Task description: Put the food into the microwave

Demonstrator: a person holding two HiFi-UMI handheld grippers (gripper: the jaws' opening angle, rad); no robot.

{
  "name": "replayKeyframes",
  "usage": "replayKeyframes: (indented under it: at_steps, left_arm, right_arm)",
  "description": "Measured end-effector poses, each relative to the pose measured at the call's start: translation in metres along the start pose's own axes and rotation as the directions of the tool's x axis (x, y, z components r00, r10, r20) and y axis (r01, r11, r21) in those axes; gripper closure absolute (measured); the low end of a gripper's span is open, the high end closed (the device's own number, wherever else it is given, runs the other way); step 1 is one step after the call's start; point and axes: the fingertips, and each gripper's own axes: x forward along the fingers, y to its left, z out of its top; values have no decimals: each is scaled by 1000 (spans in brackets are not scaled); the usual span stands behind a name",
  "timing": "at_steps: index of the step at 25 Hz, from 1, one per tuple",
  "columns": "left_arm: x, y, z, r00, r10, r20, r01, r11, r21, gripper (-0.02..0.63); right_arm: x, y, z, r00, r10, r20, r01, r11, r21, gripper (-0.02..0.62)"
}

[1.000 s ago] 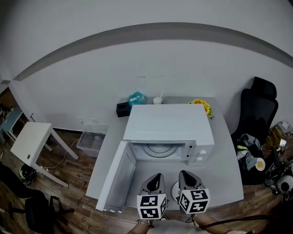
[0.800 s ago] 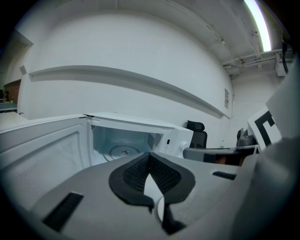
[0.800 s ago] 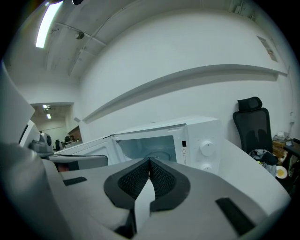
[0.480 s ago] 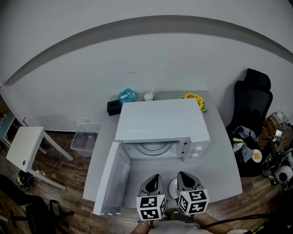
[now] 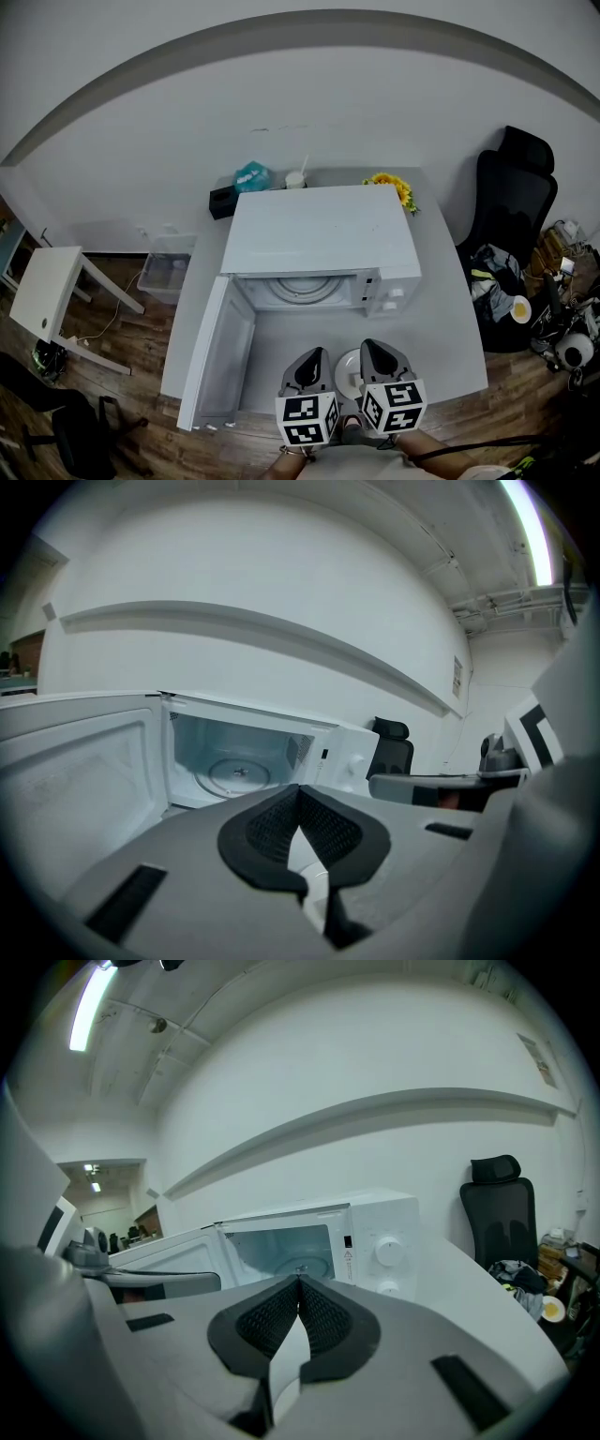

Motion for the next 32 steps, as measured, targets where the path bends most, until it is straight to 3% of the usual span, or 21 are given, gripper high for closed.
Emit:
replayKeyframes:
  at_steps: [7,17,20,32]
  left_arm:
    - [11,-13,-9,1000,-12,-25,12,1000,-3,603]
    - [30,-25,-36,991,-41,-126,40,999,-8,595]
    - [36,-28,-50,984,-66,-166,61,998,-32,529]
    - [47,-28,-113,947,-73,-314,56,996,-62,528]
  right_arm:
    - [-2,-15,-7,1000,-13,-22,13,1000,-4,578]
    - [0,-39,-33,995,-35,-90,41,997,62,575]
    - [-1,-48,-45,992,-52,-115,60,995,74,574]
    - [-12,-84,-109,960,-109,-257,144,982,122,543]
